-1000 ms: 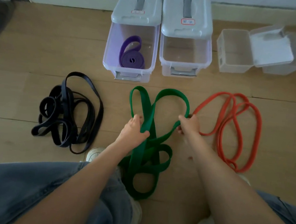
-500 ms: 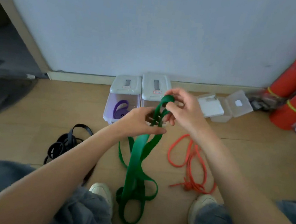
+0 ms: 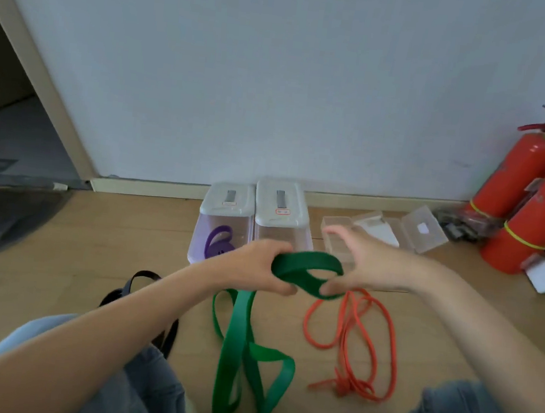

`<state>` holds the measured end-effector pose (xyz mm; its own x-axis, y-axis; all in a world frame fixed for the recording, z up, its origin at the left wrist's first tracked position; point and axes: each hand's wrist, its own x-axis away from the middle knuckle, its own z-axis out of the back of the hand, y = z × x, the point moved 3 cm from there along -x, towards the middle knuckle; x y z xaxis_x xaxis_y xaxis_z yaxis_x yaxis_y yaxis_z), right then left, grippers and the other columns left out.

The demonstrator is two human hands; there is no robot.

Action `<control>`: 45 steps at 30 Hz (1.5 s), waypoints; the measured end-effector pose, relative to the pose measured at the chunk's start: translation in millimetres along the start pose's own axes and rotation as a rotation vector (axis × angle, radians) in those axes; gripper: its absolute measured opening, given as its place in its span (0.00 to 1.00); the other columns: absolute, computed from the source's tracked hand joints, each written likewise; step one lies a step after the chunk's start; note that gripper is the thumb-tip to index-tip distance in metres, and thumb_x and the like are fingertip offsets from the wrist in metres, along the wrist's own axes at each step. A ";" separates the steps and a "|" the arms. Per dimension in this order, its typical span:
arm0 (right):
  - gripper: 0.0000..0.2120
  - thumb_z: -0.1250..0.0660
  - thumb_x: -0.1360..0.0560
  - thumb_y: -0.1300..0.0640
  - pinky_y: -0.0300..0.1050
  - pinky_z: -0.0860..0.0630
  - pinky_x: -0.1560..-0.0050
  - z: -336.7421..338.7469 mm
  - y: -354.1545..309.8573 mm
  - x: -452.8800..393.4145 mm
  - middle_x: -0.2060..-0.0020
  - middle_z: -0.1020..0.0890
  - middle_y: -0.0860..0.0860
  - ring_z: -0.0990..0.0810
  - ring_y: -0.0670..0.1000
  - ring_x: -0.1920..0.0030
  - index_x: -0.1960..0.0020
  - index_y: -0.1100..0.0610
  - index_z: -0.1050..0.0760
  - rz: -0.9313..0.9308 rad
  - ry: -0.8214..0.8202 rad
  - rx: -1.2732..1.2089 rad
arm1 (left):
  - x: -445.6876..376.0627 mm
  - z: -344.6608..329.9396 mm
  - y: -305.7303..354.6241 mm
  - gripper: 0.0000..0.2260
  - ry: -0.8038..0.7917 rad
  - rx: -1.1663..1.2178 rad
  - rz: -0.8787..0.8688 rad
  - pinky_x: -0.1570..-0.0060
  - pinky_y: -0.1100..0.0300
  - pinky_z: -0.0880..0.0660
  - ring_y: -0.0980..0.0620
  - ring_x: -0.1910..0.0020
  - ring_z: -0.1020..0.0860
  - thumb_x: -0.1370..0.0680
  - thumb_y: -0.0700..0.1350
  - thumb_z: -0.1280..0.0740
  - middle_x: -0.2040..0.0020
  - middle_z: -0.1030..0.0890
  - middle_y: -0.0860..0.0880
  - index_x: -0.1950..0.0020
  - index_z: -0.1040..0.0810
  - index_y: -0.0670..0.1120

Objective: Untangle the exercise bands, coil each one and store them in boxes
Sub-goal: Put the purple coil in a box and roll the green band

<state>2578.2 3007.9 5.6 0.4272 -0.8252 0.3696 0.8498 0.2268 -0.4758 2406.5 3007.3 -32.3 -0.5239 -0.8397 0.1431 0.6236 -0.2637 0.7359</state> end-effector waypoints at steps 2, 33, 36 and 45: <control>0.39 0.23 0.36 0.47 0.41 0.30 0.41 -18.5 -7.6 -11.3 0.39 0.29 0.46 0.29 0.46 0.40 0.30 0.52 0.38 0.053 -0.054 0.051 | -11.0 -8.2 -0.4 0.08 -0.028 0.007 -0.021 0.68 0.64 0.32 0.57 0.70 0.29 0.32 0.39 0.29 0.67 0.26 0.53 0.57 0.26 0.46; 0.16 0.31 0.34 0.67 0.31 0.38 0.71 -4.2 -34.4 -7.4 0.77 0.29 0.39 0.32 0.39 0.74 0.72 0.49 0.28 0.298 0.399 -0.502 | -1.1 -3.1 -11.9 0.08 0.177 0.061 0.015 0.66 0.57 0.32 0.53 0.68 0.30 0.35 0.45 0.33 0.68 0.29 0.51 0.62 0.29 0.44; 0.10 0.33 0.36 0.66 0.34 0.30 0.67 8.5 -41.7 1.2 0.73 0.25 0.45 0.27 0.45 0.70 0.69 0.50 0.23 0.430 0.409 -0.962 | 0.4 -24.3 -31.3 0.08 0.047 0.008 0.163 0.60 0.54 0.28 0.50 0.64 0.28 0.30 0.43 0.32 0.64 0.27 0.47 0.61 0.31 0.44; 0.10 0.32 0.30 0.66 0.35 0.31 0.65 38.8 6.9 7.3 0.74 0.26 0.48 0.26 0.46 0.69 0.66 0.55 0.27 0.141 0.633 -0.718 | 32.8 74.5 22.4 0.14 0.268 0.778 -0.165 0.53 0.53 0.22 0.53 0.71 0.27 0.30 0.38 0.36 0.75 0.30 0.53 0.74 0.31 0.50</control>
<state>2599.2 3023.5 36.0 0.0873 -0.9881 -0.1269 0.3225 0.1486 -0.9348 2360.1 3009.2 38.2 -0.3568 -0.9292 -0.0959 -0.0781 -0.0726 0.9943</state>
